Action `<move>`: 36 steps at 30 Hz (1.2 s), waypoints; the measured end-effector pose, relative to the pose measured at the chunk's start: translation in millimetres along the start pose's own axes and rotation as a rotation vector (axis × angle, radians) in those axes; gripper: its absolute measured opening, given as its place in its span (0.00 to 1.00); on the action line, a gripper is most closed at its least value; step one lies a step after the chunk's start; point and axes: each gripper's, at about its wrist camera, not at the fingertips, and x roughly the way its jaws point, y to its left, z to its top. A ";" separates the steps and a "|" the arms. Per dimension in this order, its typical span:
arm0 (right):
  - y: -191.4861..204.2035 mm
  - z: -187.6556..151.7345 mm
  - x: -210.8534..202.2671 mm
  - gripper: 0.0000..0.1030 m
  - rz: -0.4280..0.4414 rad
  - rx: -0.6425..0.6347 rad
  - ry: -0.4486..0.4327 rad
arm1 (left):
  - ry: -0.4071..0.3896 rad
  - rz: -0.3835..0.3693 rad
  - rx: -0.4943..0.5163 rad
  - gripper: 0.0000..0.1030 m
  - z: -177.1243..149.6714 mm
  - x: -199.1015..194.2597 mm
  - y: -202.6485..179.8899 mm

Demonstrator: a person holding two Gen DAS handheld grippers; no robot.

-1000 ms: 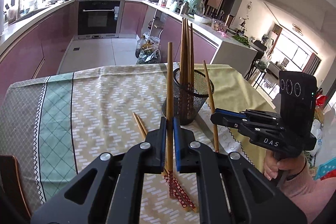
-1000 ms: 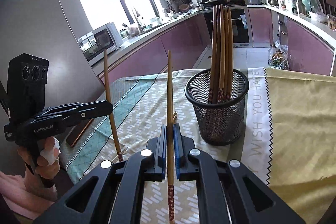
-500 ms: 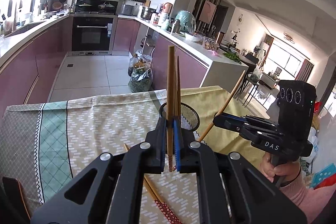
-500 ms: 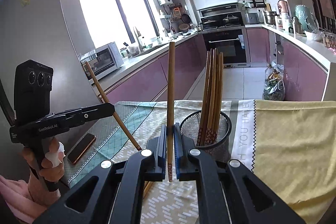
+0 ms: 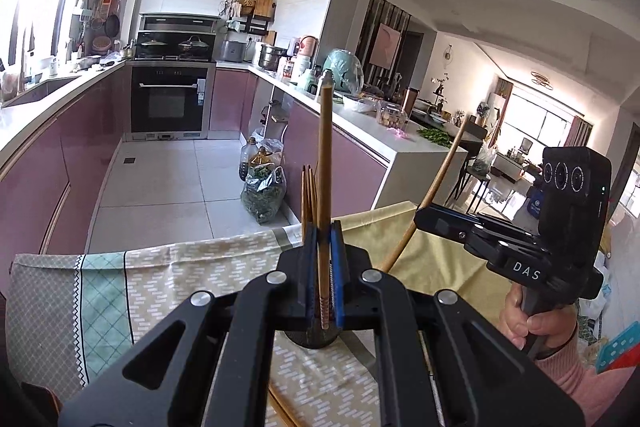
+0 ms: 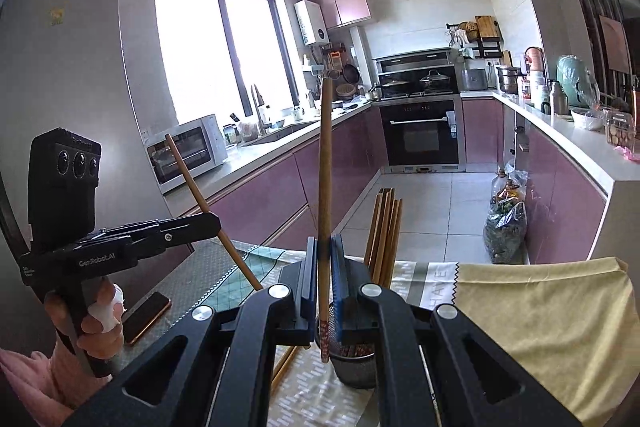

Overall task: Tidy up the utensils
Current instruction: 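Lower both chopsticks into the cup and open both grippers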

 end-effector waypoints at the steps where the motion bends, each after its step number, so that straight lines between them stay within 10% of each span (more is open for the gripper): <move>1: -0.7 2.0 -0.5 0.05 -0.004 -0.001 -0.005 | -0.005 -0.001 0.003 0.07 2.3 0.6 -1.5; 36: -44.1 -33.4 89.2 0.07 -0.085 0.067 0.266 | 0.321 0.091 0.086 0.09 -15.0 136.7 15.4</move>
